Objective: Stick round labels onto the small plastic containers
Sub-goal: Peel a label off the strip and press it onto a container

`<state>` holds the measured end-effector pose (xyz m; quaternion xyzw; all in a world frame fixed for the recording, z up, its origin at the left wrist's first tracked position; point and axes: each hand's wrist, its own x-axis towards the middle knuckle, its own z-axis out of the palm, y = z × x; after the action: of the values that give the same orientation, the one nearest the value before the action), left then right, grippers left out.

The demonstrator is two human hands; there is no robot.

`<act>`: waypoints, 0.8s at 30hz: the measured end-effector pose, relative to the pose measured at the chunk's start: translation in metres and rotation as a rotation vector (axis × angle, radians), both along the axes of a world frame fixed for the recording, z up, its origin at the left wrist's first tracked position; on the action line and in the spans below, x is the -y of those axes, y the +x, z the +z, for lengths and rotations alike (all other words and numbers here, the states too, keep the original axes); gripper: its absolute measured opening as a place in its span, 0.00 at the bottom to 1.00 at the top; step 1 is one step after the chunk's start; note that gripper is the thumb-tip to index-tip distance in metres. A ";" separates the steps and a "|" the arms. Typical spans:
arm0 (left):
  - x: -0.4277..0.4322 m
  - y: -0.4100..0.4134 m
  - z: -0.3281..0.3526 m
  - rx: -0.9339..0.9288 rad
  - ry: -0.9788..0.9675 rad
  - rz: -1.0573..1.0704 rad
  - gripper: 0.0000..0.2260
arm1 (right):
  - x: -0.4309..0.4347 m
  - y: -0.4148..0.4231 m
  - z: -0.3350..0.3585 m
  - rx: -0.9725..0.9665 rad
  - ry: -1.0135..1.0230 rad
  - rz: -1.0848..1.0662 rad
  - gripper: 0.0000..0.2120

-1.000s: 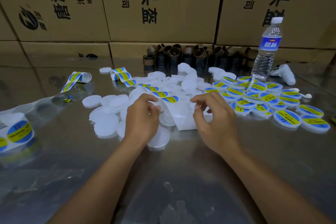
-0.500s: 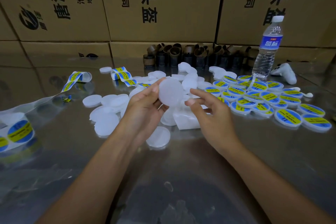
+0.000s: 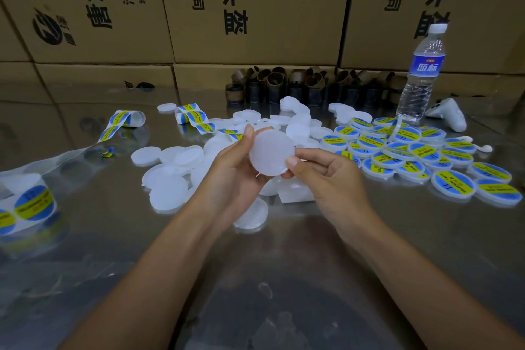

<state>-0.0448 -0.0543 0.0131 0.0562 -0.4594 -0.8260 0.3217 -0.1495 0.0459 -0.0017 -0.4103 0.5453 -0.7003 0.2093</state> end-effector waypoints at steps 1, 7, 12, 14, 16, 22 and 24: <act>-0.001 0.000 -0.001 0.013 -0.018 0.018 0.13 | 0.001 0.002 -0.001 0.000 0.002 0.016 0.02; -0.004 -0.002 -0.004 0.078 -0.175 0.104 0.07 | 0.003 0.009 -0.002 -0.031 0.000 -0.012 0.02; 0.000 -0.002 -0.004 0.054 -0.099 0.168 0.07 | 0.003 -0.007 -0.010 -0.392 0.114 -0.475 0.05; 0.001 -0.002 -0.003 0.022 -0.041 0.185 0.06 | 0.001 -0.012 -0.013 -0.524 0.259 -0.488 0.12; 0.002 -0.002 -0.002 -0.003 0.017 0.201 0.07 | 0.000 -0.014 -0.014 -0.623 0.399 -0.465 0.14; 0.007 -0.003 -0.003 0.065 0.070 0.318 0.09 | 0.003 -0.013 -0.014 -0.513 0.391 -0.314 0.09; 0.008 -0.004 -0.004 0.114 0.100 0.403 0.10 | 0.004 -0.014 -0.012 -0.414 0.338 -0.302 0.07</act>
<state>-0.0489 -0.0626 0.0093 0.2093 -0.4149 -0.7622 0.4507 -0.1637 0.0423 -0.0138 -0.4178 0.7400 -0.5245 0.0525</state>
